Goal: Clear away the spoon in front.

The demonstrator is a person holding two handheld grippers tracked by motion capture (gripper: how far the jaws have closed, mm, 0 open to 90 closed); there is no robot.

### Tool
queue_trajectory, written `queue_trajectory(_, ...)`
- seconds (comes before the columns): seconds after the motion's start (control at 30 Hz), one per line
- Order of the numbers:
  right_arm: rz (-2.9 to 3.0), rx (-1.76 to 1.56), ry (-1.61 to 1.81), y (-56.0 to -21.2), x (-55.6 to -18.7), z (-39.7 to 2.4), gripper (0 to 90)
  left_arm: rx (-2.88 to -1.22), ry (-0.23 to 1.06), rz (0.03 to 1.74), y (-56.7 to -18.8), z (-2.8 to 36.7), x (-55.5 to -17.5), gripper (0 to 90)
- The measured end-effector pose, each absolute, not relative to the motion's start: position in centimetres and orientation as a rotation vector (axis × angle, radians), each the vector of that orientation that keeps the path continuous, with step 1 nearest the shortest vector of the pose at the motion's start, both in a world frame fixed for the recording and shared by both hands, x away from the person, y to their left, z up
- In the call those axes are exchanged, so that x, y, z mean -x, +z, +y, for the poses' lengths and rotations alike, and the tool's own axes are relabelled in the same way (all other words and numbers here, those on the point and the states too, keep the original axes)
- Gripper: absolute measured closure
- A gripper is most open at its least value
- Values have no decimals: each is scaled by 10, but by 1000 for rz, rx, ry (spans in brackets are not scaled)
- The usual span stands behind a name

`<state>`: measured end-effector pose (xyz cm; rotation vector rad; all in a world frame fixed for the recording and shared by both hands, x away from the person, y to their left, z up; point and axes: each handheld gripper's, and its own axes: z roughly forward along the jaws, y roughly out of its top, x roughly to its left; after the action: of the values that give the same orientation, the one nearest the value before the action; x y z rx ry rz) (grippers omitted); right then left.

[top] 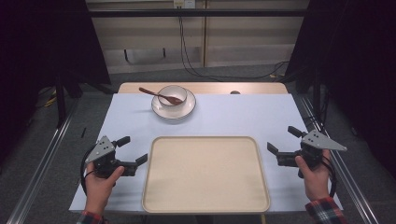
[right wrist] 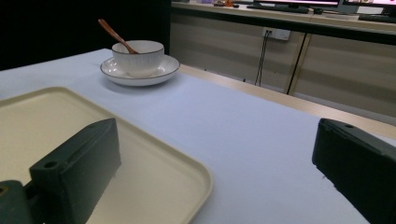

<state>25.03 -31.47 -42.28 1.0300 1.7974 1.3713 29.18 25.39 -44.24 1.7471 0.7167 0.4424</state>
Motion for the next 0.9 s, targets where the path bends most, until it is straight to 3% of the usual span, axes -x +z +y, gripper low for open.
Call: queue_trajectory(0.9, 1864, -988, 1398, -428, -251, -298, 11, -1680, 443, 840, -440, 259, -308, 0)
